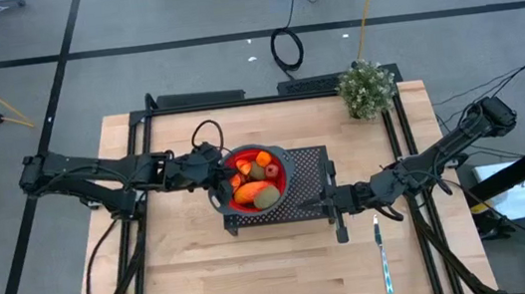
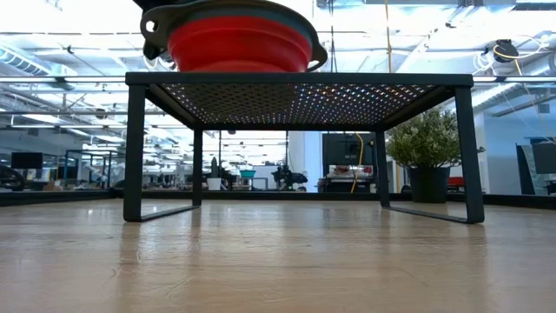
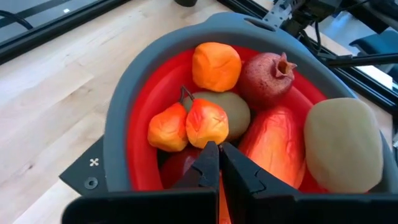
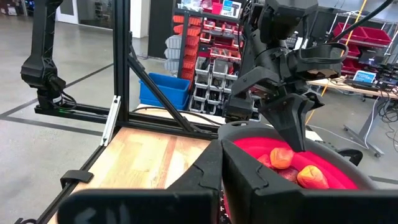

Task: Pick & Place Fruit
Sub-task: Put the orange pear into the bowl on the shelf, then put the blue and white patterned knife on the shelf

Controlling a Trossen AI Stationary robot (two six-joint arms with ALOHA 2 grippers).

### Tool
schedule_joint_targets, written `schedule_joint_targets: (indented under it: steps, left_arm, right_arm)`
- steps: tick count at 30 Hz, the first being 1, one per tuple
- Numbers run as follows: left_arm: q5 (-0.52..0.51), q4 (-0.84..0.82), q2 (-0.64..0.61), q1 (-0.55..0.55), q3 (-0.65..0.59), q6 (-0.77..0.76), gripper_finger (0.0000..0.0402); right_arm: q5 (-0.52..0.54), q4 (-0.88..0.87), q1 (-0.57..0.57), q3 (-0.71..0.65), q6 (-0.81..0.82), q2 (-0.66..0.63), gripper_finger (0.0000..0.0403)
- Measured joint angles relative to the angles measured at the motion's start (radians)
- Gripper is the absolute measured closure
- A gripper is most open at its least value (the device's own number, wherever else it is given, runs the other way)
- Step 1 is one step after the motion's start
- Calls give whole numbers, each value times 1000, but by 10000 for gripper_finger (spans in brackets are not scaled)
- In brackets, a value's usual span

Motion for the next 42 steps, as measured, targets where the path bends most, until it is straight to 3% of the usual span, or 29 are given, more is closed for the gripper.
schedule_joint_targets:
  steps: [26, 32, 42]
  left_arm:
    - [19, 0, 0, 0, 0, 6, 386]
    - [19, 7, -3, 0, 0, 10, 361]
    - [18, 10, -11, 6, 0, -5, 276]
  right_arm:
    - [0, 0, 0, 0, 0, 0, 402]
    - [0, 0, 0, 0, 2, 0, 402]
    - [0, 0, 0, 0, 3, 0, 401]
